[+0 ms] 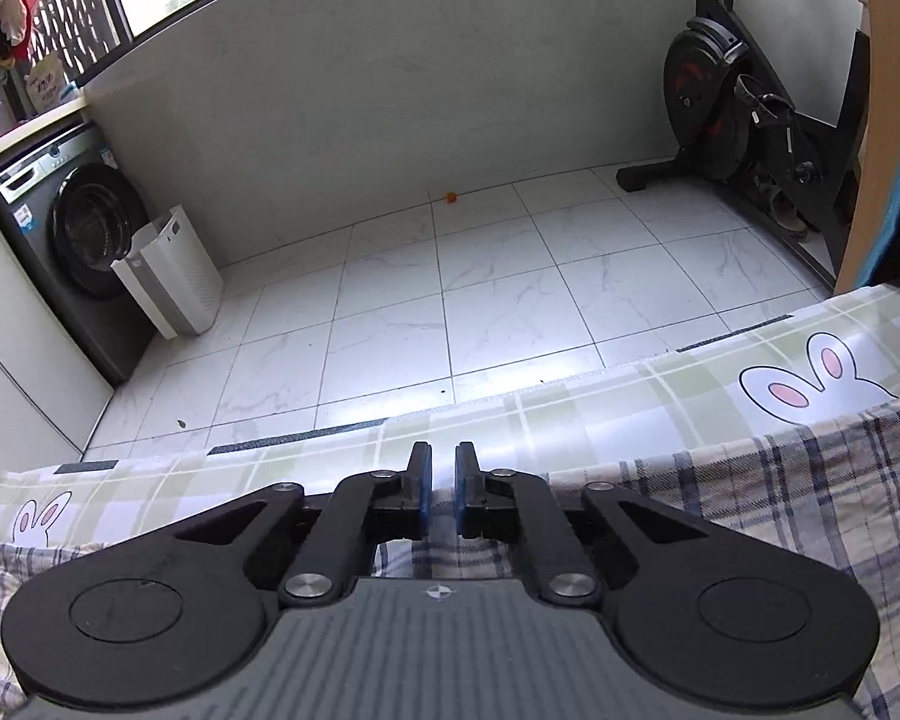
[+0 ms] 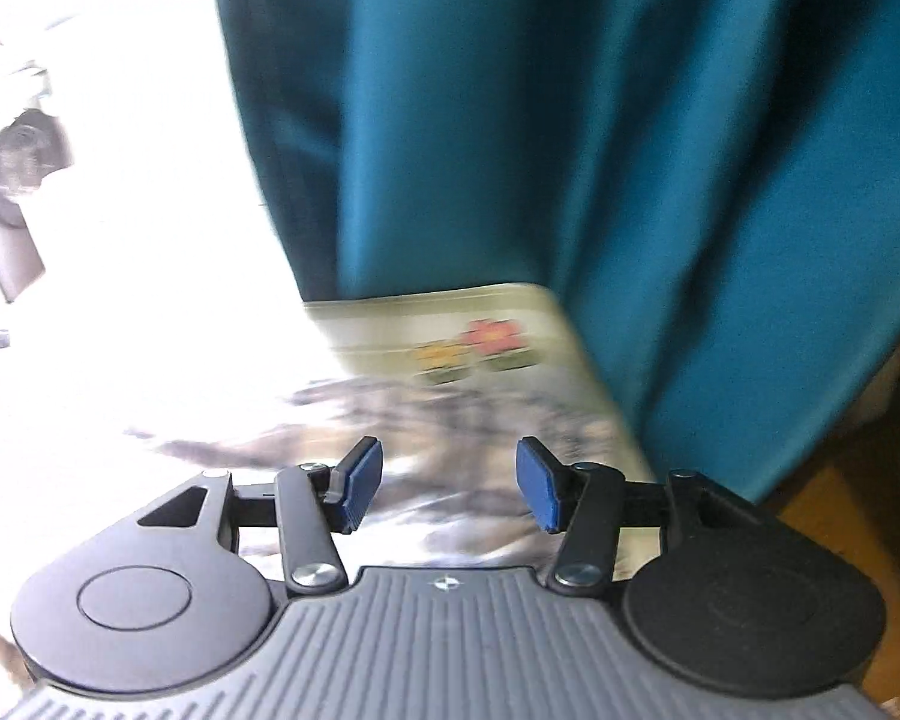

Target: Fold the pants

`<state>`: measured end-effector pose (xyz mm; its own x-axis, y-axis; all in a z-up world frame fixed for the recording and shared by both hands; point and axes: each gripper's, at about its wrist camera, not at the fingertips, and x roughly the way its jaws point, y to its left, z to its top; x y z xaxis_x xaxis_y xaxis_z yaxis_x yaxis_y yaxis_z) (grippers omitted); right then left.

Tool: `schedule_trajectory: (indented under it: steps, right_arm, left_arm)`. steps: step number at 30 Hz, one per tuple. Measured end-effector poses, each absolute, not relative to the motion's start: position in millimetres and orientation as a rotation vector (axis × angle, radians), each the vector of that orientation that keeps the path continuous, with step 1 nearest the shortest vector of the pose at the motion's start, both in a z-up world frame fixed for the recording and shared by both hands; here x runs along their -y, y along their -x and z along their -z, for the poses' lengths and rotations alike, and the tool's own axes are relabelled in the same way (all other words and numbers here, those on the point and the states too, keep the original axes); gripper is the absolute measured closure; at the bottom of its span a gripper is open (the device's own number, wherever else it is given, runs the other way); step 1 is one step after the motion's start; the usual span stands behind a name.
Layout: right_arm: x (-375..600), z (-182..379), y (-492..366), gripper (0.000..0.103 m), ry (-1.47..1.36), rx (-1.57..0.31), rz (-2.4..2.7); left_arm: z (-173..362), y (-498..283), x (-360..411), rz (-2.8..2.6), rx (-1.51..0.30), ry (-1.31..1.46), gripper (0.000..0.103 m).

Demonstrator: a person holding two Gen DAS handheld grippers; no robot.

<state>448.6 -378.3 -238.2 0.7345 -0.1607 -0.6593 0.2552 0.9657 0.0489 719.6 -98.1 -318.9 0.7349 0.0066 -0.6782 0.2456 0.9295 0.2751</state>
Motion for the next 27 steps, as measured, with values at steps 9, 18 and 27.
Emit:
schedule_trajectory:
  steps: [9, 18, 27]
  right_arm:
    - [323.1, 249.2, -463.4, 0.050, -0.138, -0.785, 0.045]
    - [287.9, 256.1, -489.3, 0.051, -0.190, -0.788, 0.048]
    - [233.9, 244.2, -480.3, 0.046, -0.179, -0.771, 0.065]
  left_arm:
    - [266.7, -685.9, 48.0, 0.285, -0.739, -0.236, 0.089]
    - [255.7, -627.5, -141.8, 0.026, -0.889, 0.119, 0.080]
    - [273.2, -608.1, -303.0, -0.338, -0.897, 0.558, 0.076]
